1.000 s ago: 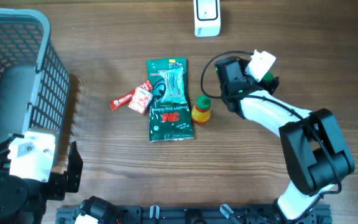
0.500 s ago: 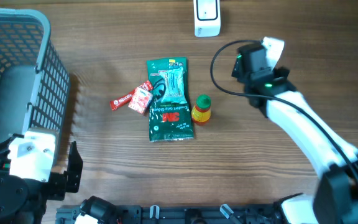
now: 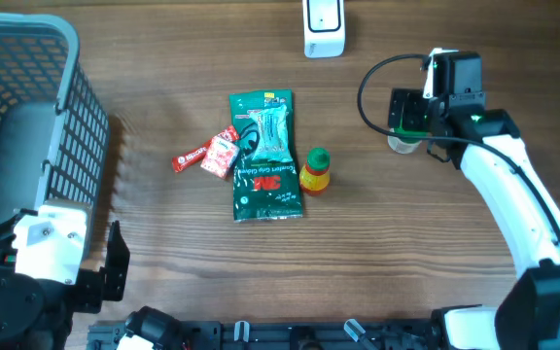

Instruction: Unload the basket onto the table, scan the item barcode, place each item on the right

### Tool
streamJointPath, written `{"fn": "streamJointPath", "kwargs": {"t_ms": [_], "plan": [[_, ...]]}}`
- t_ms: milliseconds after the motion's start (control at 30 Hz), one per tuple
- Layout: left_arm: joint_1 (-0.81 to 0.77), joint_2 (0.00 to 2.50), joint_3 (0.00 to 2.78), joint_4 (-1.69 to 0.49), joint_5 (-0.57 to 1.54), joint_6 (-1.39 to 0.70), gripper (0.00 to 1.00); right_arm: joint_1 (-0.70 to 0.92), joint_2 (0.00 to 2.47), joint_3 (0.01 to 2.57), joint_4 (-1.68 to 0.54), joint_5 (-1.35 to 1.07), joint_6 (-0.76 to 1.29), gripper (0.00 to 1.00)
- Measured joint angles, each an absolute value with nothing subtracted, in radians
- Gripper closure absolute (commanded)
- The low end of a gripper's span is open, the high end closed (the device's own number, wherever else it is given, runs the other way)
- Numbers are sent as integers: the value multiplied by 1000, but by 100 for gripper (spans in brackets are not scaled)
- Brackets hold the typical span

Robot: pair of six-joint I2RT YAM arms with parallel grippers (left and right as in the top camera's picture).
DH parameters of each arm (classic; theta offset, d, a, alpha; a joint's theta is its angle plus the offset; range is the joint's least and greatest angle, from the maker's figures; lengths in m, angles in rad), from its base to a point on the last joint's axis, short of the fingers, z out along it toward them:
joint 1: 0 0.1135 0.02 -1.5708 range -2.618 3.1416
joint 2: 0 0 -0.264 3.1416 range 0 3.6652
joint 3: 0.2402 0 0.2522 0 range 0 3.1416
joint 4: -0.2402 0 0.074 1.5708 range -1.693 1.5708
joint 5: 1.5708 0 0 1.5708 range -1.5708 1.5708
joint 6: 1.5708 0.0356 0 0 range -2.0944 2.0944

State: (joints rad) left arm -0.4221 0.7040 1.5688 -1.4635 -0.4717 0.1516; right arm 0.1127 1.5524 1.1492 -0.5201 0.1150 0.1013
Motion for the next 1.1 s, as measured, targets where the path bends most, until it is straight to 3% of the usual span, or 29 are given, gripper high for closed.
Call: {"fn": "streamJointPath", "kwargs": {"t_ms": [567,733,1100], "plan": [[-422,704,1569,-1464,-469,152,0,112,1802,1154,-449,112,39,1],[-422,704,1569,-1464,-469,152,0,112,1802,1155,-468,111,56,22],[-422,704,1569,-1464,-469,152,0,112,1802,1158,-510,113,296,33]]}}
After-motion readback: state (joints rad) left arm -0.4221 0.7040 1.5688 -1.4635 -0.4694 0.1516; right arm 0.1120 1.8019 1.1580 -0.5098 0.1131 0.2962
